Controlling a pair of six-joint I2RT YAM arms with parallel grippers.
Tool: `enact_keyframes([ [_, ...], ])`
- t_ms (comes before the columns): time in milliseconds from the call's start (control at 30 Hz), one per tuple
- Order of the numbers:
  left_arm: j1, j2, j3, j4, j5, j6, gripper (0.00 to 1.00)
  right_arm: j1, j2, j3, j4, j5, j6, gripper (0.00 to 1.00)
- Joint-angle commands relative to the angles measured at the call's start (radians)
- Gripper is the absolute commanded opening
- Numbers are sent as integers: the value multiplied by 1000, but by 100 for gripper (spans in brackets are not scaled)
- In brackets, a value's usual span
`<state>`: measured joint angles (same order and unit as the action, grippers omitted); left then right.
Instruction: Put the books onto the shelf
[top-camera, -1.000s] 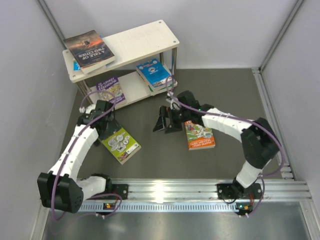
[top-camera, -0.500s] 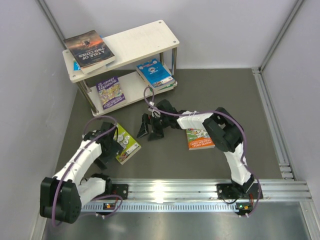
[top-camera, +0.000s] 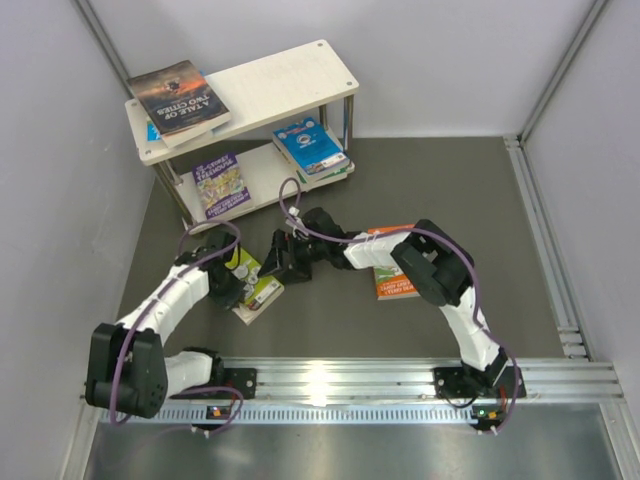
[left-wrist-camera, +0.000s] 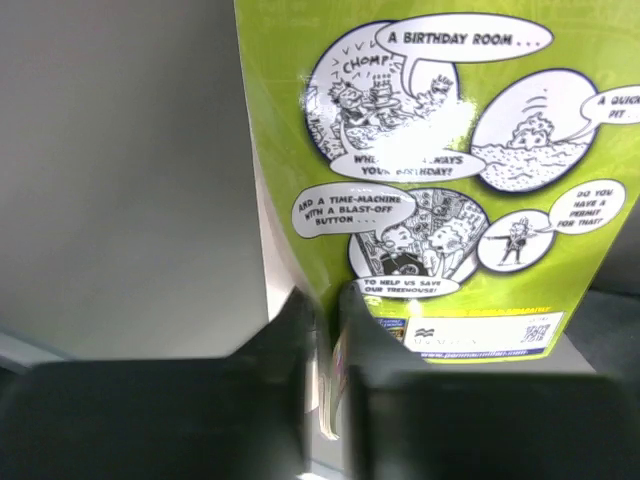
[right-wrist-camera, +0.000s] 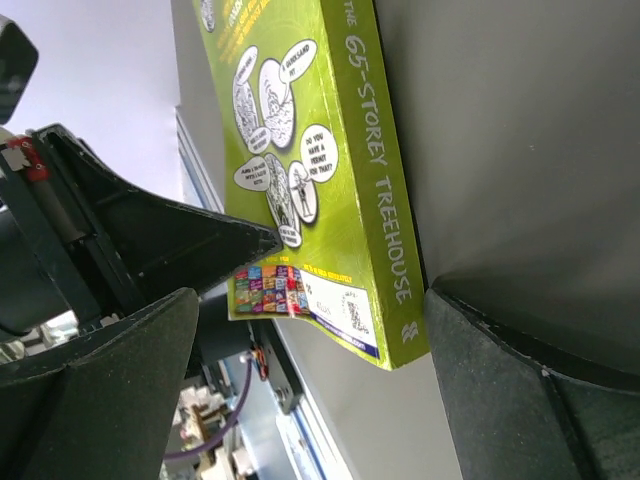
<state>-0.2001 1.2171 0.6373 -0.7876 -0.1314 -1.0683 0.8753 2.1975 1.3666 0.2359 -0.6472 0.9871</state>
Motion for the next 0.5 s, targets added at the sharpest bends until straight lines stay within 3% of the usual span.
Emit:
enact_keyframes([
  [0,-12,110,-126,243,47,13,3,97,38,-37,123,-51,94,93],
  [233,-12,38,-123,278,93,48,0,97,-38,-133,247,-91,182,93],
  [467,-10,-137,-97,303,159,41,0,102,-38,-251,655,-152,442,86],
])
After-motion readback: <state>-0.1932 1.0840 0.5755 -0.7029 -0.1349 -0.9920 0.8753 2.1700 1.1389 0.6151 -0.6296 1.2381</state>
